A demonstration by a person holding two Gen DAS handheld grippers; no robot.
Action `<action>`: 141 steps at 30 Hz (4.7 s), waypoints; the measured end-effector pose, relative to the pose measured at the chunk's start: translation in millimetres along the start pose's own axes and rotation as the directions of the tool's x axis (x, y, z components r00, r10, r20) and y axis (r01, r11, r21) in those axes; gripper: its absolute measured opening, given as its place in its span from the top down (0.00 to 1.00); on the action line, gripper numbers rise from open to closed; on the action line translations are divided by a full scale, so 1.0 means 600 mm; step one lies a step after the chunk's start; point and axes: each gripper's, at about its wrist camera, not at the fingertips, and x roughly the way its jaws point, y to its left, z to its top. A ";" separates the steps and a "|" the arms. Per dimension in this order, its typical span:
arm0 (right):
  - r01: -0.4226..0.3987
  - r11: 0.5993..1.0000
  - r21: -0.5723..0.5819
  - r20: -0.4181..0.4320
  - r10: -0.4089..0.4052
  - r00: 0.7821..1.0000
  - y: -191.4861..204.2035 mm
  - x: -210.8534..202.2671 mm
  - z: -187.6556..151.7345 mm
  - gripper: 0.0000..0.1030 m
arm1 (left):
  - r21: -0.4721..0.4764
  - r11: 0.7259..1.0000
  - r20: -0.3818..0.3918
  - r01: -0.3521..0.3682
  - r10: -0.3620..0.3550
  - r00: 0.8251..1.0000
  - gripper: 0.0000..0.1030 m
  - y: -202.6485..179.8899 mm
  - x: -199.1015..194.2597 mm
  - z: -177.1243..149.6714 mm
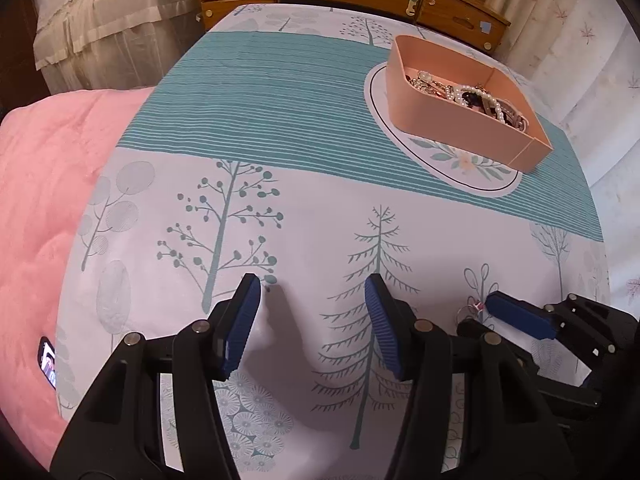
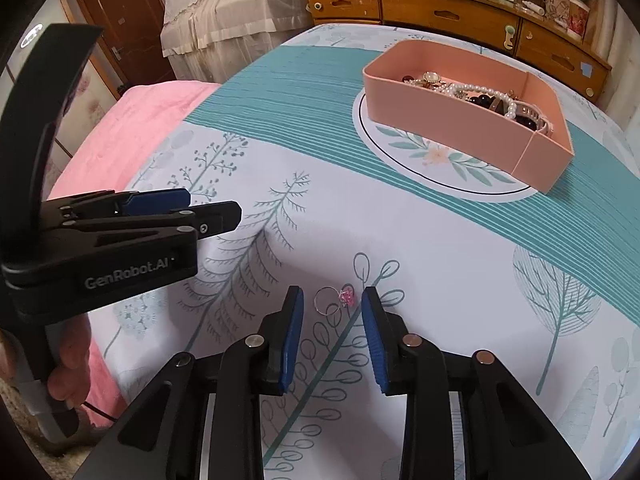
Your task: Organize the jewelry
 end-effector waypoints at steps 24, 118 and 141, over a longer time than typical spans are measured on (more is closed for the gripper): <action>0.018 1.000 -0.007 0.050 -0.018 0.999 -0.009 -0.006 -0.005 0.94 | 0.010 1.000 -0.008 0.014 -0.014 1.000 0.50 -0.013 0.007 0.004; 0.150 0.913 0.379 0.255 -0.259 0.932 -0.091 -0.191 -0.145 0.60 | 0.124 0.992 0.222 -0.027 -0.001 0.975 0.25 -0.165 -0.113 -0.093; 0.150 0.913 0.379 0.250 -0.257 0.934 -0.089 -0.197 -0.143 0.60 | 0.109 0.993 0.227 -0.040 0.015 0.974 0.25 -0.169 -0.118 -0.098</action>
